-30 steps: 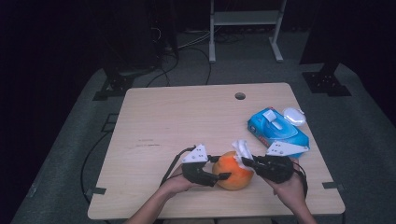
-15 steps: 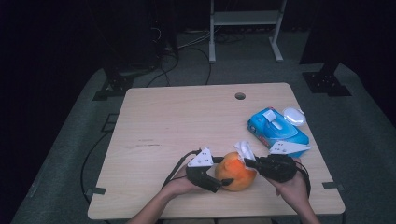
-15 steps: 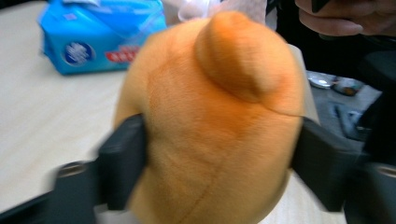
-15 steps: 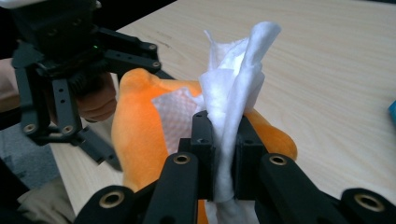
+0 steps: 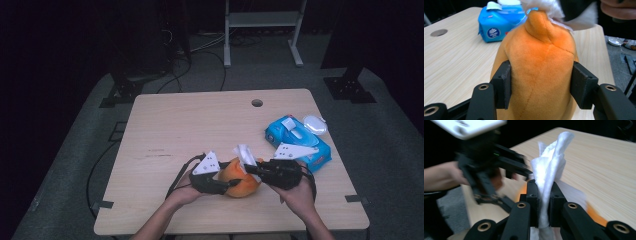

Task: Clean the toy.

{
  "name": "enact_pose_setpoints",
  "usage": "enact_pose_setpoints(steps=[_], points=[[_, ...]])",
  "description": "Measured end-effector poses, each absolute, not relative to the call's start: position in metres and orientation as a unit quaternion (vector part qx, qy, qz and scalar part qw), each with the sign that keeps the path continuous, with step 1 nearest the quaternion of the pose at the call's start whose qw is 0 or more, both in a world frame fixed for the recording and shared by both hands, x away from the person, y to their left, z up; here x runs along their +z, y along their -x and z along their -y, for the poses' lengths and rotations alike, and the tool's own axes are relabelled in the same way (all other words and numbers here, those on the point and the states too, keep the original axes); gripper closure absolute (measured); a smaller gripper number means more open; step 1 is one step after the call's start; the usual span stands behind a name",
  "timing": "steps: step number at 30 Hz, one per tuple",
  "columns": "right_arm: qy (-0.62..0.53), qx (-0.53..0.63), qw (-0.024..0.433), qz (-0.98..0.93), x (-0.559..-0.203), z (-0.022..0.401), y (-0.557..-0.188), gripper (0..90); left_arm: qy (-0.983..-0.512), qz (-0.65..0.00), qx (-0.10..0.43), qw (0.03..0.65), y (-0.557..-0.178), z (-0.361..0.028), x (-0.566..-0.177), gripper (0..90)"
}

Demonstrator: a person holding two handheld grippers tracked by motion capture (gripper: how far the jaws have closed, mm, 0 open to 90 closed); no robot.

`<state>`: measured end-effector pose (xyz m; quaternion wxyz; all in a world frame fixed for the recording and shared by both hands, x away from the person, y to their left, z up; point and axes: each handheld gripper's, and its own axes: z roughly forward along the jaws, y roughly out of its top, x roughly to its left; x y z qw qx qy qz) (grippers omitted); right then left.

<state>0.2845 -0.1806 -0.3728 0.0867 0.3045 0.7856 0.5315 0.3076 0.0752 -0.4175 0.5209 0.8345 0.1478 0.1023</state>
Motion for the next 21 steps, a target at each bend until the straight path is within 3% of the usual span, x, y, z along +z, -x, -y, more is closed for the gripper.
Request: enact_pose_setpoints(steps=[11, 21], points=[[-0.332, 0.535, 0.071, -0.774, -0.381, 0.19, -0.296, 80.8, -0.833, -0.165, 0.129, 0.511, -0.312, -0.081, -0.414, 41.7], [-0.355, 0.55, 0.05, -0.754, -0.384, 0.198, -0.305, 80.8, -0.838, -0.137, 0.071, 0.523, -0.305, -0.069, -0.419, 34.0]])
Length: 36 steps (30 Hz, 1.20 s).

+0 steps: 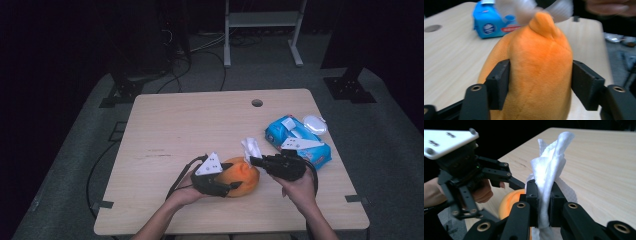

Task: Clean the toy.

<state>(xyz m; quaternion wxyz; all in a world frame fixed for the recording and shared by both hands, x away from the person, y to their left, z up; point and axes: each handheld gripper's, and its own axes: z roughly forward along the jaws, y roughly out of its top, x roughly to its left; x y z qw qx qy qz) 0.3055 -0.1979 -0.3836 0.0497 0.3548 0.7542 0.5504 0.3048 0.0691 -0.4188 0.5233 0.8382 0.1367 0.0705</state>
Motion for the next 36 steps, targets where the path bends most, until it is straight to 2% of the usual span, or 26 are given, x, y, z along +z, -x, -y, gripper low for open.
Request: enact_pose_setpoints(steps=[2, 4, 10, 17, 21, 23, 27, 31, 36], points=[[-0.36, 0.538, 0.043, -0.761, -0.389, 0.197, -0.307, 80.7, -0.824, -0.135, 0.038, 0.549, -0.307, -0.075, -0.413, 31.2], [-0.358, 0.52, 0.033, -0.775, -0.397, 0.195, -0.307, 80.6, -0.816, -0.143, 0.04, 0.559, -0.31, -0.08, -0.409, 26.7], [-0.356, 0.51, 0.013, -0.783, -0.408, 0.196, -0.301, 80.6, -0.824, -0.162, 0.018, 0.542, -0.315, -0.076, -0.425, 30.1], [-0.362, 0.498, 0.036, -0.787, -0.403, 0.212, -0.29, 80.2, -0.84, -0.127, -0.014, 0.528, -0.307, -0.074, -0.424, 33.4], [-0.357, 0.482, 0.02, -0.8, -0.41, 0.214, -0.28, 80.1, -0.836, -0.12, -0.027, 0.535, -0.307, -0.075, -0.415, 33.1], [-0.348, 0.479, 0.012, -0.806, -0.413, 0.213, -0.275, 80.1, -0.837, -0.128, -0.022, 0.531, -0.308, -0.073, -0.412, 28.2], [-0.331, 0.475, -0.009, -0.816, -0.418, 0.212, -0.266, 80.1, -0.845, -0.127, -0.029, 0.519, -0.31, -0.065, -0.419, 25.0], [-0.332, 0.472, -0.013, -0.817, -0.419, 0.217, -0.264, 80.0, -0.854, -0.101, -0.017, 0.51, -0.308, -0.055, -0.422, 18.8], [-0.333, 0.474, -0.024, -0.815, -0.421, 0.221, -0.264, 79.9, -0.865, -0.085, -0.016, 0.494, -0.314, -0.04, -0.418, 17.2]])
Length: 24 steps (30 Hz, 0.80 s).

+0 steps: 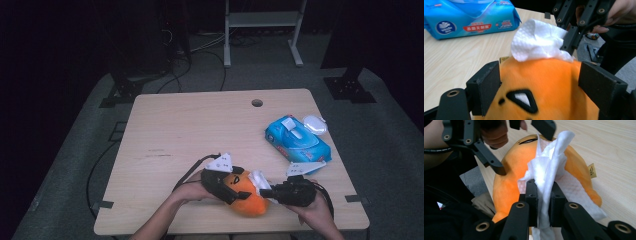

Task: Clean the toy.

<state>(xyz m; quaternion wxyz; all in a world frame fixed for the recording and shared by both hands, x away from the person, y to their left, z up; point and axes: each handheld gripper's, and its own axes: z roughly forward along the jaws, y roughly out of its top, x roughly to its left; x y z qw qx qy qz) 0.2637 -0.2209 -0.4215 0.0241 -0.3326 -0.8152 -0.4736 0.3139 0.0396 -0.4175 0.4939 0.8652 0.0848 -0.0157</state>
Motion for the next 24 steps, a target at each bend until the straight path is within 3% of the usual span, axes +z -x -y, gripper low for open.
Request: enact_pose_setpoints(steps=[4, 7, 10, 13, 18, 24], points=[[0.335, -0.473, 0.023, 0.814, -0.423, 0.224, -0.263, 79.6, -0.872, -0.075, -0.028, 0.483, -0.311, -0.036, -0.426, 18.4], [0.336, -0.473, 0.029, 0.814, -0.425, 0.227, -0.262, 79.5, -0.877, -0.079, -0.031, 0.473, -0.308, -0.037, -0.436, 29.0], [0.336, -0.471, 0.024, 0.815, -0.425, 0.227, -0.261, 79.1, -0.881, -0.08, 0.007, 0.466, -0.3, -0.037, -0.436, 46.9], [0.34, -0.475, 0.017, 0.811, -0.423, 0.228, -0.261, 78.8, -0.879, -0.075, 0.039, 0.468, -0.294, -0.036, -0.428, 54.9], [0.348, -0.493, 0.003, 0.798, -0.416, 0.235, -0.262, 78.3, -0.862, -0.088, 0.036, 0.498, -0.299, -0.039, -0.42, 59.0], [0.367, -0.511, -0.003, 0.777, -0.414, 0.241, -0.273, 79.3, -0.858, -0.1, 0.074, 0.499, -0.31, -0.045, -0.41, 59.6]])
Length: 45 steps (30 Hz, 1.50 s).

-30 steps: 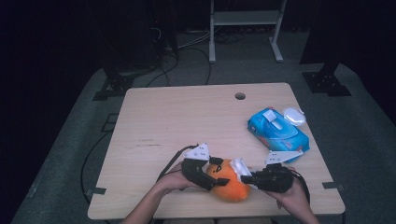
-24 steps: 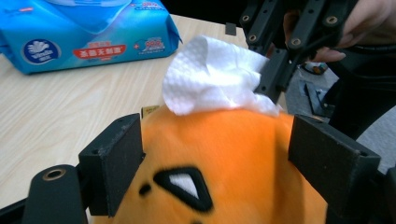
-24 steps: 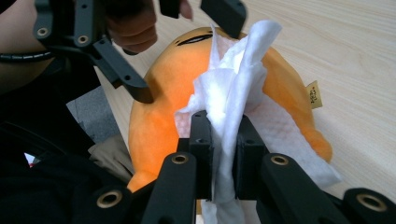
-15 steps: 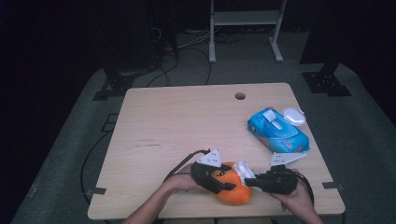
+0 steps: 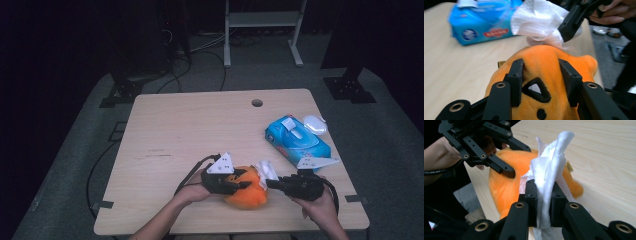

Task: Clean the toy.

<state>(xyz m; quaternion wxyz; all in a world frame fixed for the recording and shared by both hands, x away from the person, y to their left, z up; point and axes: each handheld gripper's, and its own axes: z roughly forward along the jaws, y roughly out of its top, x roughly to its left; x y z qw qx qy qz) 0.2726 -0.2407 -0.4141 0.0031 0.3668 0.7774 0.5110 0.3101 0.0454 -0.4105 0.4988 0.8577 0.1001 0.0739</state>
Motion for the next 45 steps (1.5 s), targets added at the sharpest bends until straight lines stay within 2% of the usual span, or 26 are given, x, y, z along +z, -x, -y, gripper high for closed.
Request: enact_pose_setpoints(steps=[5, 9, 14, 19, 23, 26, 30, 33, 45], points=[[-0.381, 0.518, 0.009, -0.766, -0.412, 0.246, -0.28, 79.9, -0.852, -0.116, 0.119, 0.497, -0.326, -0.056, -0.4, 59.5], [-0.392, 0.511, 0.022, -0.765, -0.413, 0.253, -0.285, 80.2, -0.86, -0.135, 0.143, 0.47, -0.338, -0.061, -0.416, 58.8], [-0.421, 0.486, 0.048, -0.764, -0.42, 0.276, -0.29, 80.3, -0.842, -0.166, 0.129, 0.497, -0.339, -0.074, -0.425, 56.4], [-0.457, 0.438, 0.069, -0.771, -0.432, 0.3, -0.294, 79.1, -0.836, -0.175, 0.113, 0.508, -0.338, -0.078, -0.426, 48.1], [-0.479, 0.414, 0.085, -0.77, -0.438, 0.314, -0.294, 70.5, -0.833, -0.179, 0.103, 0.513, -0.338, -0.081, -0.425, 42.5], [-0.492, 0.41, 0.079, -0.764, -0.445, 0.323, -0.295, 66.7, -0.831, -0.177, 0.095, 0.519, -0.337, -0.083, -0.423, 39.2], [-0.491, 0.419, 0.079, -0.76, -0.448, 0.33, -0.294, 55.2, -0.825, -0.179, 0.087, 0.529, -0.337, -0.085, -0.419, 35.5], [-0.492, 0.429, 0.08, -0.753, -0.446, 0.334, -0.293, 50.0, -0.826, -0.181, 0.088, 0.527, -0.336, -0.087, -0.415, 30.7], [-0.486, 0.435, 0.089, -0.752, -0.443, 0.338, -0.287, 44.0, -0.807, -0.218, 0.1, 0.539, -0.337, -0.118, -0.402, 19.8]])
